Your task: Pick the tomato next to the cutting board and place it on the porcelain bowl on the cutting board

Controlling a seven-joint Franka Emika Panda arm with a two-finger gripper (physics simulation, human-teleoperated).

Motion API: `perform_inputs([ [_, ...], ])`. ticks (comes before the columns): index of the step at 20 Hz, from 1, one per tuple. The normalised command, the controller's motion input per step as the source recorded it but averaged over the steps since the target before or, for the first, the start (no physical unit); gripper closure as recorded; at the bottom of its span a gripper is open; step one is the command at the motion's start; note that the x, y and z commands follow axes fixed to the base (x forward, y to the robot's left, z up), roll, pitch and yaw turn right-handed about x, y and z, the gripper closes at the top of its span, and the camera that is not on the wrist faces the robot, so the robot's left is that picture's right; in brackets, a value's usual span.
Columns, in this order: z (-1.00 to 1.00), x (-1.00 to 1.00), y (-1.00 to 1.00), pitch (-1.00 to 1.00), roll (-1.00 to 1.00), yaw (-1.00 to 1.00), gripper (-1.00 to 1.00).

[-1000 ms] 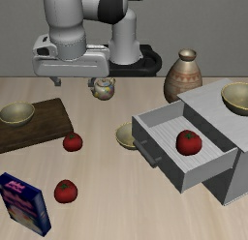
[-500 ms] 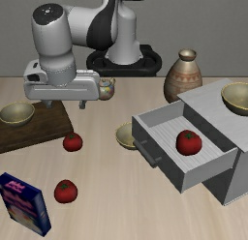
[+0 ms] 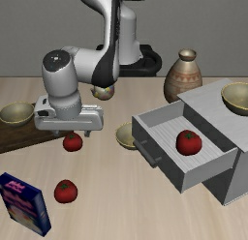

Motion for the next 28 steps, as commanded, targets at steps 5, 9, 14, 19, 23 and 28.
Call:
perform_inputs([
  [5, -0.80, 0.00, -0.20, 0.00, 0.00, 0.00, -1.00],
  [9, -0.25, -0.50, 0.00, 0.00, 0.00, 0.00, 1.00],
  [14, 0.00, 0.00, 0.00, 0.00, 0.00, 0.00, 1.00],
  [19, 0.00, 0.00, 0.00, 0.00, 0.00, 0.00, 1.00],
  [23, 0.50, 0.00, 0.00, 0.00, 0.00, 0.00, 1.00],
  [28, 1.00, 0.00, 0.00, 0.00, 0.00, 0.00, 1.00],
])
